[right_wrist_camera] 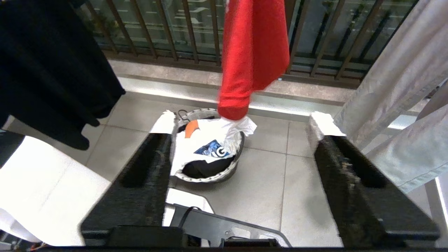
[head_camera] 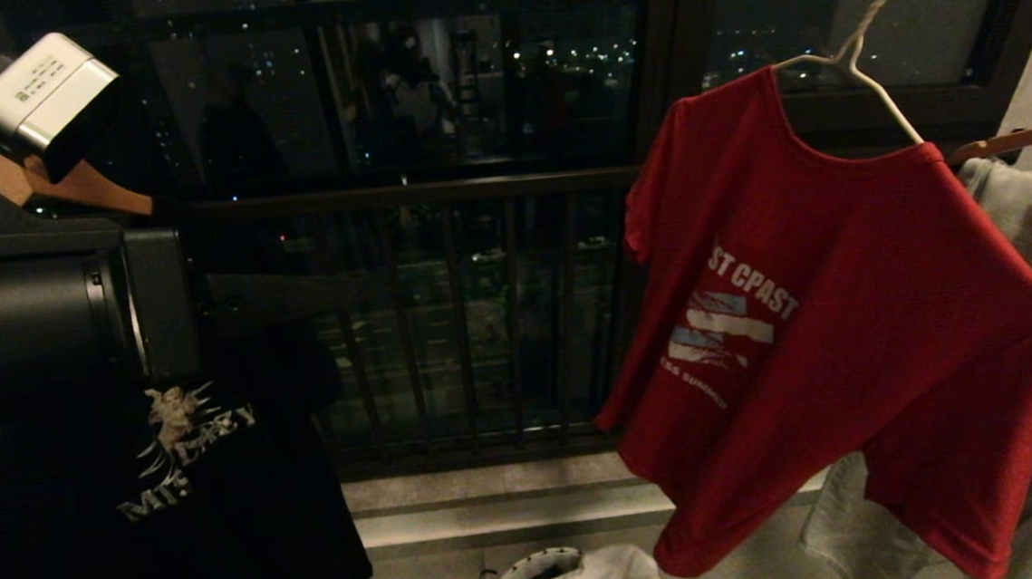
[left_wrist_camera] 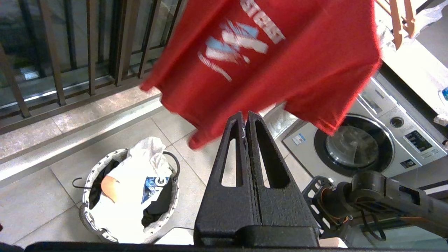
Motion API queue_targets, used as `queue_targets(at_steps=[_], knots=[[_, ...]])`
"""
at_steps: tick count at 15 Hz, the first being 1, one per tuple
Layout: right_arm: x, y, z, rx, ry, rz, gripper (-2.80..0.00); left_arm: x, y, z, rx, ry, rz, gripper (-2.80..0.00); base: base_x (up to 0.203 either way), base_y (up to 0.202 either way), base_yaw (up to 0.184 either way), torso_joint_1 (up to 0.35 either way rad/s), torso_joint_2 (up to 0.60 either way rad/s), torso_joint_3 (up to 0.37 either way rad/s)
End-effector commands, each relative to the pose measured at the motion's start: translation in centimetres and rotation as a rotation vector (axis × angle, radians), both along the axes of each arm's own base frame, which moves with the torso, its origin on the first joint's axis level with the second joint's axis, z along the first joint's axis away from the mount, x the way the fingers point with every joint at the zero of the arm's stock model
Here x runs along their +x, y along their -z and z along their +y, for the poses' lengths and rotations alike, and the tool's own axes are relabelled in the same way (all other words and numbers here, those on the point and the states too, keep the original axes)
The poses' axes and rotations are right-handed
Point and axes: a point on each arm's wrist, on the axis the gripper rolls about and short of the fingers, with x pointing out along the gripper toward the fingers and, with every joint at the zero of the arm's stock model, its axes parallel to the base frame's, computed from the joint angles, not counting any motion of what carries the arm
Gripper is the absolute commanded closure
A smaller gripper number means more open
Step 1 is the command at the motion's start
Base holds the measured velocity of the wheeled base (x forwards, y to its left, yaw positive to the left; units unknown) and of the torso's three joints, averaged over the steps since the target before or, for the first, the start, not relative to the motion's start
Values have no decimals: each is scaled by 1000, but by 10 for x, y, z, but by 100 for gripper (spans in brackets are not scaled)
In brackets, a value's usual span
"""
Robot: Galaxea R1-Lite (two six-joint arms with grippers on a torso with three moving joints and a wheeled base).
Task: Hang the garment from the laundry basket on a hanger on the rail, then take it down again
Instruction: Take the clothes off the clothes rack
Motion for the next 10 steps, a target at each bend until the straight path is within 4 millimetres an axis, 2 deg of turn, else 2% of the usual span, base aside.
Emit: queue_targets(at_steps=[1, 5, 10], knots=[[3, 0, 1, -1, -2, 11, 0, -2, 0, 1, -3, 2, 0, 0, 0, 0, 0, 0, 0, 0], [11, -4, 3, -4, -5, 25, 0, -4, 1, 2, -3, 1, 0, 0, 0, 0, 0, 0, 0, 0], [34, -17, 9, 8, -22, -2, 0, -15, 3, 8, -7, 1, -8, 0, 0, 0, 0, 0, 0, 0]])
